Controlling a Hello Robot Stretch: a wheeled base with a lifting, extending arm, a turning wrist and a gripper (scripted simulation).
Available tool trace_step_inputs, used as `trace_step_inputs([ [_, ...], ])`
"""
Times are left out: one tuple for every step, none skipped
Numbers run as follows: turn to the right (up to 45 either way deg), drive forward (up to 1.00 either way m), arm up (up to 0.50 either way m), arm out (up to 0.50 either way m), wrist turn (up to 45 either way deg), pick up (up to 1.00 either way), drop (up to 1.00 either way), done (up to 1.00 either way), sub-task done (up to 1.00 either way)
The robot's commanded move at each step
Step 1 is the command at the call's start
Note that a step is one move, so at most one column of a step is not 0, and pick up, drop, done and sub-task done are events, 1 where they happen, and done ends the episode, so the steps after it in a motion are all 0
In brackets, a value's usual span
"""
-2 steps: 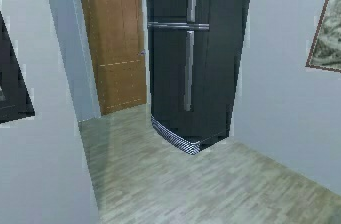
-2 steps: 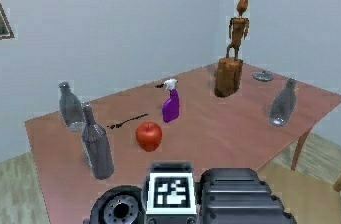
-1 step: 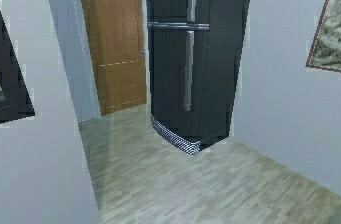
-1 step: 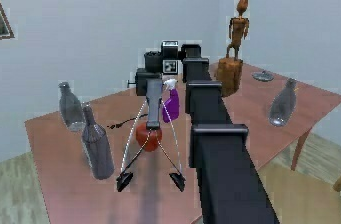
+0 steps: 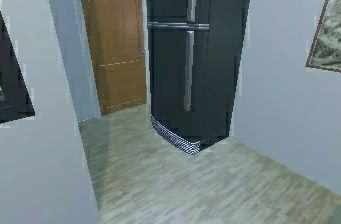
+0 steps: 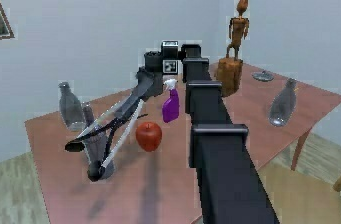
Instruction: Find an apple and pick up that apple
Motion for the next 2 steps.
trace_step_inputs([
  [0.0,0.0,0.0,0.0,45.0,0.0,0.0,0.0,0.0],
  [0.0,0.0,0.0,0.0,45.0,0.0,0.0,0.0,0.0],
])
